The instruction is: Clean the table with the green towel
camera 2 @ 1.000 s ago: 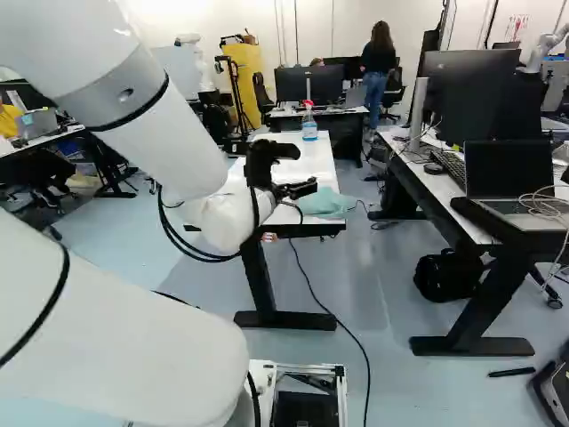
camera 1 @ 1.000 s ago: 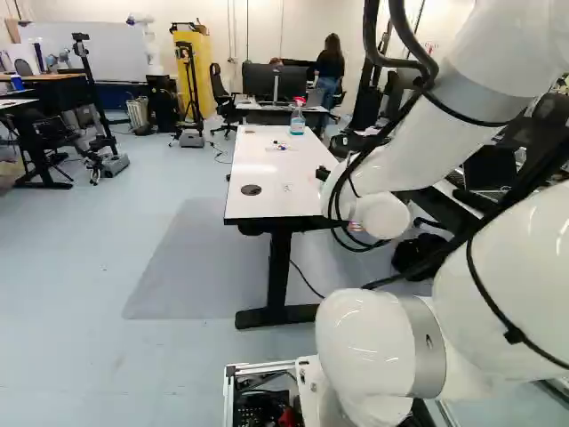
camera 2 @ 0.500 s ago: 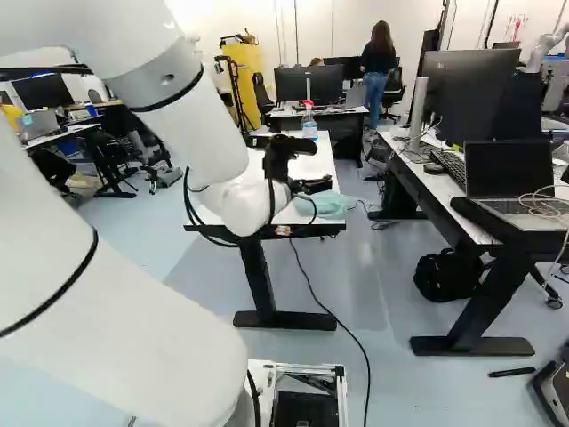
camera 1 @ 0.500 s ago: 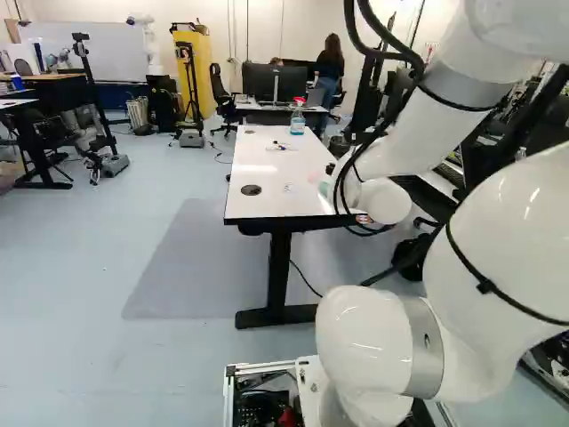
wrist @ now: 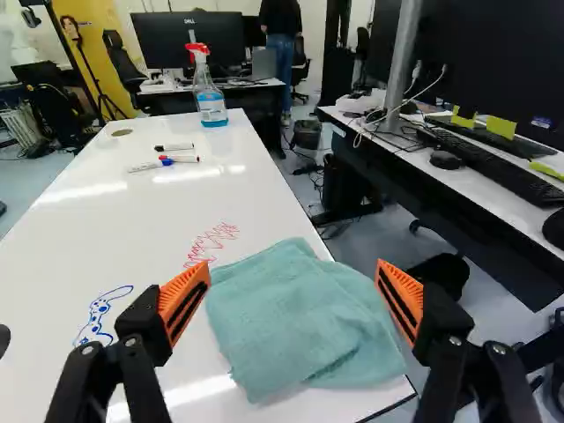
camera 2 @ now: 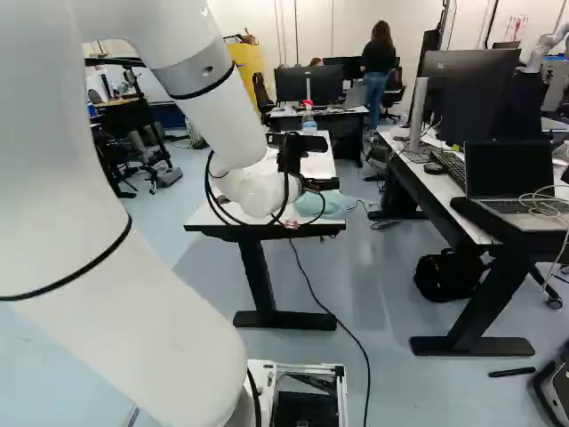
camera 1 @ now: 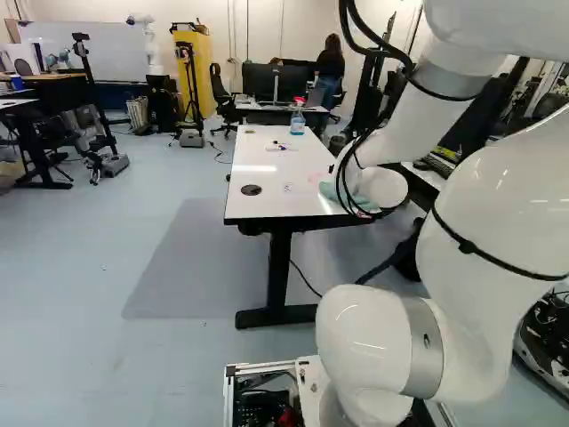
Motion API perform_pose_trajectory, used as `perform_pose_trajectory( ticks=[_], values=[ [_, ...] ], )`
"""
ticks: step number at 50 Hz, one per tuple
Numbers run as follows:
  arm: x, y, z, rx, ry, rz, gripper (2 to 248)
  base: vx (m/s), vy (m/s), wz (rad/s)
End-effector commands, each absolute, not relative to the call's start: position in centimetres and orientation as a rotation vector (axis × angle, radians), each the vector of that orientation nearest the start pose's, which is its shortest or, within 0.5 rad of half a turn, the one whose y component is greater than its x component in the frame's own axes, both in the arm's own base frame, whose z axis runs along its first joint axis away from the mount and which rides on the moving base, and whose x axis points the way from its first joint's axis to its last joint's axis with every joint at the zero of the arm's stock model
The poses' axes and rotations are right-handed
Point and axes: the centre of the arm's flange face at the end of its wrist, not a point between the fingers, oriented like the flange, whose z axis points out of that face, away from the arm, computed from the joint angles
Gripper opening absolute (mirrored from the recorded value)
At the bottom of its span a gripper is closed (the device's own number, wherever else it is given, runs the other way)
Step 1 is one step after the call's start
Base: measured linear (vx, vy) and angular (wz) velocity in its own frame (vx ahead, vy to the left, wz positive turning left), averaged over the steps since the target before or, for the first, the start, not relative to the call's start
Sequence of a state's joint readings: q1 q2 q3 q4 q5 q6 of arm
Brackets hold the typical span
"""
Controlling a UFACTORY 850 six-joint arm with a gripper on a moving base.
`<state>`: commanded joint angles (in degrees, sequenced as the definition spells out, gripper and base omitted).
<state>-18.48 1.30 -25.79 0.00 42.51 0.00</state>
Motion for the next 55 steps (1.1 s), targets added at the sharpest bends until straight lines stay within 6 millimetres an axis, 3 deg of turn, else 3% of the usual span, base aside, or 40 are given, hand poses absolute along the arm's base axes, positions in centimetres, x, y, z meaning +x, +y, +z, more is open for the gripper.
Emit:
perform_pose_trajectory(
  ticks=[26, 55],
  values=[
    [41.5, -13.5, 40.0, -2.808, 0.446, -1.681, 247, 0.000, 0.000, 0.000],
    [43.1, -13.4, 39.6, -2.859, 0.319, -1.597, 247, 0.000, 0.000, 0.000]
  ],
)
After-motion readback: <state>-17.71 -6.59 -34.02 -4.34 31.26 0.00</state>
